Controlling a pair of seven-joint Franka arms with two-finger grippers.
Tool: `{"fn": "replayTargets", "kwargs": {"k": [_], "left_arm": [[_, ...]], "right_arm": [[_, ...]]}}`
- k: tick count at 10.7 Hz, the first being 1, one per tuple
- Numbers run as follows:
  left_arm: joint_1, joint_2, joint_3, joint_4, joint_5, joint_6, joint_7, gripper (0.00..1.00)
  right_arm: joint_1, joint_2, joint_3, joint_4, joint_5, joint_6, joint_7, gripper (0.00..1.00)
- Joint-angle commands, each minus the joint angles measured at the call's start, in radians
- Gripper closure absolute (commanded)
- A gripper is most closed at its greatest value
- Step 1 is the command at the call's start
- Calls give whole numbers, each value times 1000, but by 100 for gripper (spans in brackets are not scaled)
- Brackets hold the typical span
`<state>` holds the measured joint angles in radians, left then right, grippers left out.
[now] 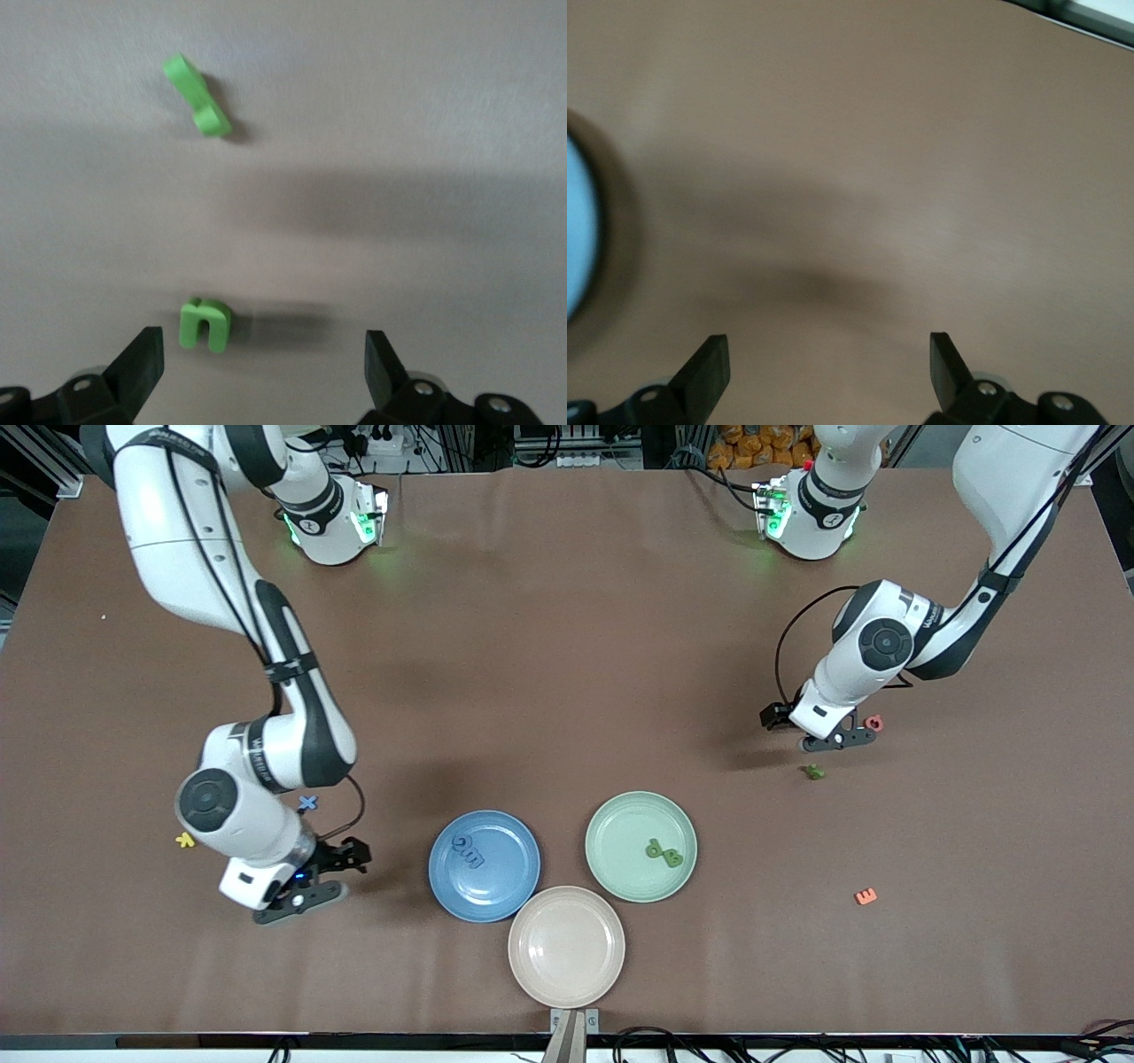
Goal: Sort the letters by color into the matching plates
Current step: 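Grasp green u with the left gripper while the right gripper reaches blue x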
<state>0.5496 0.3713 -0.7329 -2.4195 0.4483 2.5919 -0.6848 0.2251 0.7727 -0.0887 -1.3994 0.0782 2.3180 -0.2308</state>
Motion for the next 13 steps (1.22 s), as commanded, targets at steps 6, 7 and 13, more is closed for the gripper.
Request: {"fn": "replayTargets", "kwargs": {"k": [6, 7, 13], "left_arm": [[53, 20, -8, -41, 202, 50, -1, 0], [53, 34, -2, -38, 210, 50, -1, 0], [115, 86, -2, -26, 299, 65, 1, 14]], "right_arm": [[-155, -18, -25, -91, -5, -98, -24, 0], [-158, -41, -25, -122, -3, -98, -18, 0], [-171, -213, -25, -228, 2, -227, 48, 0]]}}
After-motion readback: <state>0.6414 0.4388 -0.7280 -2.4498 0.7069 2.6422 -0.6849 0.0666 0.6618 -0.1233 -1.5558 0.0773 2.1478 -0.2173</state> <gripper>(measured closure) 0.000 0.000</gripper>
